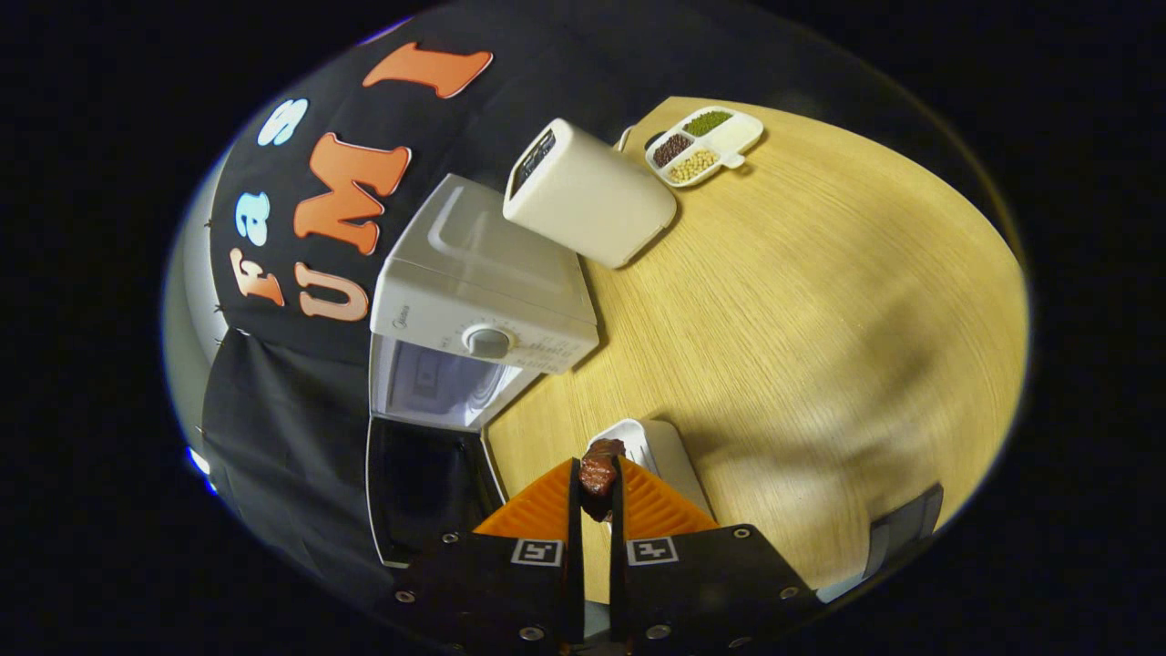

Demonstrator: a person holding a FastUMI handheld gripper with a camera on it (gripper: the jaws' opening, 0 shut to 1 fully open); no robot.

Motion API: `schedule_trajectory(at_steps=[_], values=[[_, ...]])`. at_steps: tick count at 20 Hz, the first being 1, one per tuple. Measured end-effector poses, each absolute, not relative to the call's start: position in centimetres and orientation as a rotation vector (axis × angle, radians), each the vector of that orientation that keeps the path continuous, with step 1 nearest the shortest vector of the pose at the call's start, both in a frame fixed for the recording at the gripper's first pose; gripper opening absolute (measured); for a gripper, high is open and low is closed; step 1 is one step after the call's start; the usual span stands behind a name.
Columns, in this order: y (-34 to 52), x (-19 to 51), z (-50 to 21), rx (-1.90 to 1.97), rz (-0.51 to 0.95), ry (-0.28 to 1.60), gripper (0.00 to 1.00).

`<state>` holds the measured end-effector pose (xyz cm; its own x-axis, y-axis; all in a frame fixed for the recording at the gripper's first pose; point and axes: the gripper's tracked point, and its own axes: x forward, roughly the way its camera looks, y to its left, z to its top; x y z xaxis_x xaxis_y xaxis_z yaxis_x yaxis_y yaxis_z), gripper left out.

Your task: Open the microwave, put the food inside, and close the microwave door.

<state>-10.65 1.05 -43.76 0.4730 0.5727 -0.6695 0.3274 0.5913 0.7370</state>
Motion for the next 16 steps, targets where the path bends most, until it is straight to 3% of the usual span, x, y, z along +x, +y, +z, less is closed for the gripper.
schedule_trajectory(at_steps=[7, 16], values=[[5.2, -8.7, -37.6, 1.071, 0.143, 0.946, 0.11], [16.4, -5.0, -35.8, 1.079, 0.153, 0.848, 0.11]])
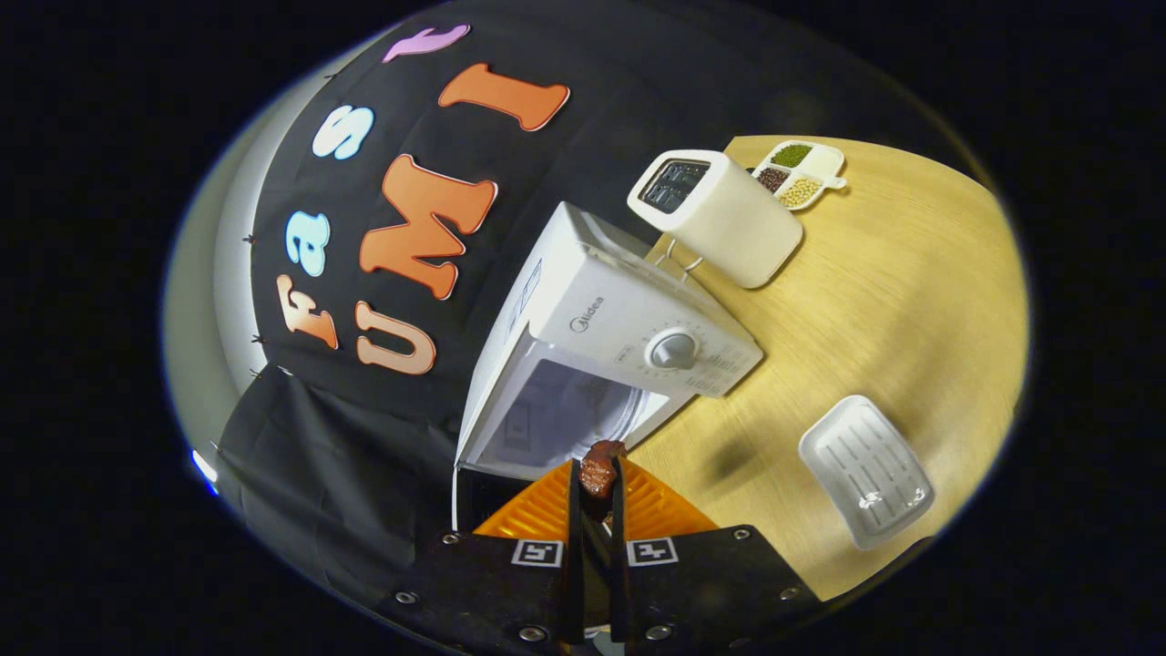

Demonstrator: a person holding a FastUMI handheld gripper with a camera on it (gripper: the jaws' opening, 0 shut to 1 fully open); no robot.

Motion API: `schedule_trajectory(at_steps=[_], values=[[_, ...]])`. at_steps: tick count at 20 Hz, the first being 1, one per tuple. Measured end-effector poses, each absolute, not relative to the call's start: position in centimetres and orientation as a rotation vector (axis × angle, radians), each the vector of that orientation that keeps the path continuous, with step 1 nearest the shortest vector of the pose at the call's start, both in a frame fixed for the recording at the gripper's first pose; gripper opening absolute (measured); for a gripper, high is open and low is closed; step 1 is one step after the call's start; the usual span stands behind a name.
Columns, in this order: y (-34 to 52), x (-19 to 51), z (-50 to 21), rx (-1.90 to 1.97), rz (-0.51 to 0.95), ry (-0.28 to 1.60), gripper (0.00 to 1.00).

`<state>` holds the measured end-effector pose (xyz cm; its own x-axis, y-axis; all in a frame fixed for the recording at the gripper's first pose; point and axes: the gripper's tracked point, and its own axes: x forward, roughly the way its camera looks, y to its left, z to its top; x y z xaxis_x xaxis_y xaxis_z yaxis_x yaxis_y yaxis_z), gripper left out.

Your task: Open the microwave, put the food inside, and close the microwave door.

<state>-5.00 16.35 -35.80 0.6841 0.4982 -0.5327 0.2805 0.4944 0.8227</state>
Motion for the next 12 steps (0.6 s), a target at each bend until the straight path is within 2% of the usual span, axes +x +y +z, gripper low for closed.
schedule_trajectory(at_steps=[12], values=[[27.7, -0.2, -38.0, 1.127, 0.106, 0.763, 0.11]])
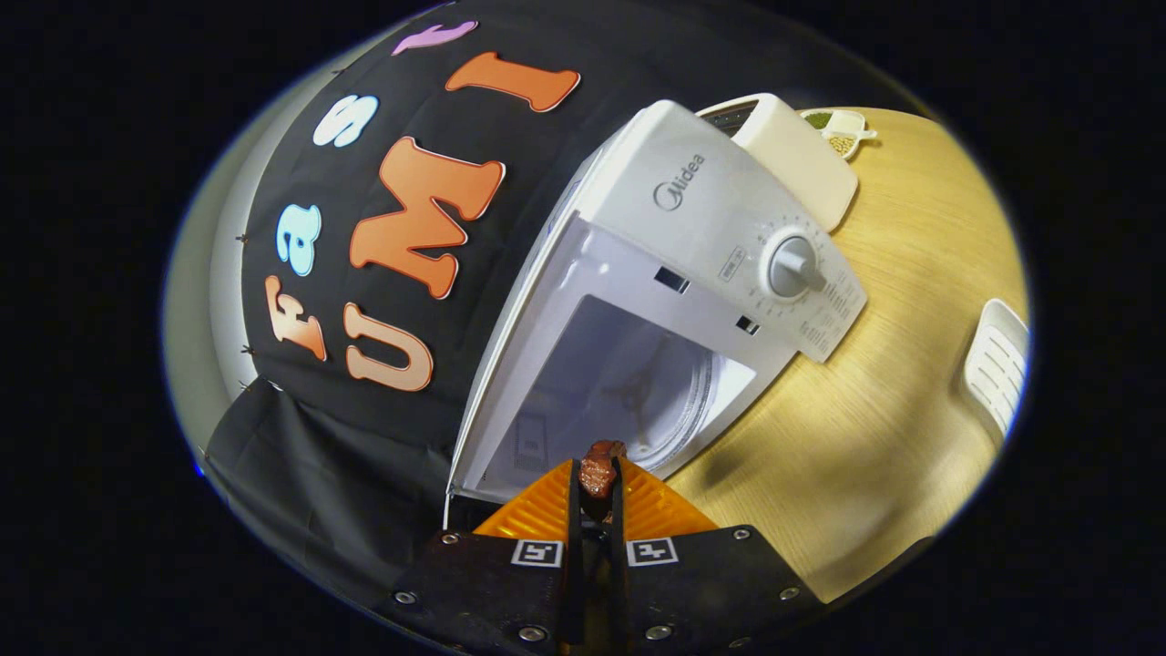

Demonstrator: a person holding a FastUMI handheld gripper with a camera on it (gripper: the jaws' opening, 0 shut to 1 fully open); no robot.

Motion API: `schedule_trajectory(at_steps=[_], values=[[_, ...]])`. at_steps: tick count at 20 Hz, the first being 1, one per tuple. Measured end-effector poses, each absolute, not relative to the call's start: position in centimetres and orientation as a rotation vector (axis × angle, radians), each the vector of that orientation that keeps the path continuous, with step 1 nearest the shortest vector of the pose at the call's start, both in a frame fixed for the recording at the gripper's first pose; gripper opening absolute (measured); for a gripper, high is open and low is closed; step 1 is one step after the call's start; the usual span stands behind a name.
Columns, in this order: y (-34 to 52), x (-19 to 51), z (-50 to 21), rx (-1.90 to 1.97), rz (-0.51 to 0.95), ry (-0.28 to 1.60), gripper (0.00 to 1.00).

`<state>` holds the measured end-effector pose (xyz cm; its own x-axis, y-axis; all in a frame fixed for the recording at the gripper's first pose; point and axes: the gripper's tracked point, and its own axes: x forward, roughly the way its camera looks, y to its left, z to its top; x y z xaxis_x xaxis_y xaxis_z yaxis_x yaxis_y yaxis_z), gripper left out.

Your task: Open the microwave, put the food inside, and close the microwave door.

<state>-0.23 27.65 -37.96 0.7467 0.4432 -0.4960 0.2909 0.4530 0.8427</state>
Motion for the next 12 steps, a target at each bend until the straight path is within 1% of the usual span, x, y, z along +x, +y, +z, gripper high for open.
schedule_trajectory(at_steps=[6, 7, 12], values=[[29.9, 2.2, -39.6, 1.145, 0.092, 0.707, 0.11], [30.2, 3.4, -40.7, 1.155, 0.089, 0.692, 0.11], [30.3, 5.9, -42.1, 1.185, 0.015, 0.639, 0.11]])
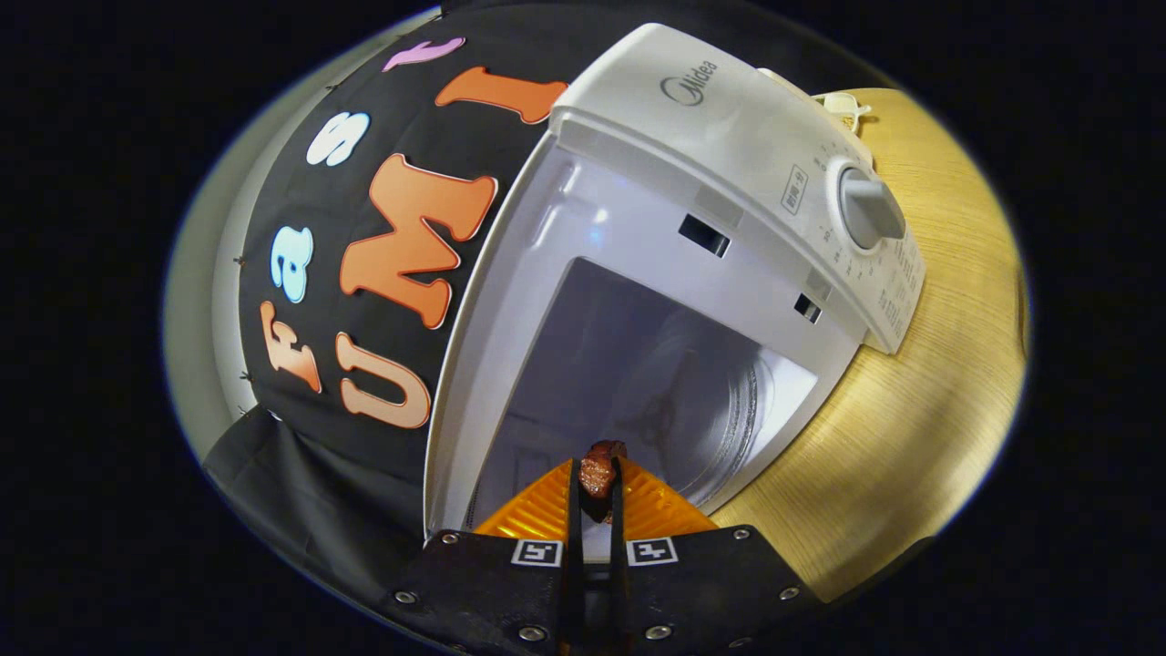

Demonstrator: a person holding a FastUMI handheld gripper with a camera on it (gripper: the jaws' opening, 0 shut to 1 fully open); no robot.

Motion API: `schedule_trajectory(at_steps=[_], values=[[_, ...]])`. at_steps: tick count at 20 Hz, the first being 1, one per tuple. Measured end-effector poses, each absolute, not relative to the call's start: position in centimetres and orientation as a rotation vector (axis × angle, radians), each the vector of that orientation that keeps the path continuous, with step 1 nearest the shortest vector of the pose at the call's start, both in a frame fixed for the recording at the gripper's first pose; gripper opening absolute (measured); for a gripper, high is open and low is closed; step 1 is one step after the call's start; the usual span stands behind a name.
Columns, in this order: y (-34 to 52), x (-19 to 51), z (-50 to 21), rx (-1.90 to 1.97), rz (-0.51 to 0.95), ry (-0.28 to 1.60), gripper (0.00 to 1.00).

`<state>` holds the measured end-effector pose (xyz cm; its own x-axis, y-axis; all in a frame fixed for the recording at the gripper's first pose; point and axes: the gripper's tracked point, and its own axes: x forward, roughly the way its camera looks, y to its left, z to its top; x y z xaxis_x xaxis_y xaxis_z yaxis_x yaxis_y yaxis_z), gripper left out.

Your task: Open the microwave, put the food inside, and close the microwave door.

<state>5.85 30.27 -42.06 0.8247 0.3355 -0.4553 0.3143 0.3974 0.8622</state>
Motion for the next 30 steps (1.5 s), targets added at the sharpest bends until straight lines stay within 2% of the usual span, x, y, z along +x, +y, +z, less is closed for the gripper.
schedule_trajectory(at_steps=[7, 10, 12, 13, 14, 17, 19, 21, 25, 30], values=[[32.0, 8.5, -45.1, 1.147, -0.060, 0.616, 0.11], [32.9, 8.5, -46.2, 1.047, -0.057, 0.649, 0.17], [32.8, 8.1, -46.7, 0.977, -0.057, 0.677, 0.24], [32.6, 8.0, -46.7, 0.949, -0.060, 0.686, 0.34], [32.4, 7.8, -47.0, 0.921, -0.057, 0.702, 0.38], [32.6, 6.3, -47.1, 0.809, 0.018, 0.767, 0.67], [31.3, 5.5, -46.5, 0.767, 0.035, 0.785, 0.81], [30.2, 4.5, -45.8, 0.735, 0.043, 0.793, 0.89], [28.2, 1.6, -43.1, 0.681, 0.078, 0.793, 0.94], [26.0, -4.6, -38.8, 0.556, 0.127, 0.746, 0.95]])
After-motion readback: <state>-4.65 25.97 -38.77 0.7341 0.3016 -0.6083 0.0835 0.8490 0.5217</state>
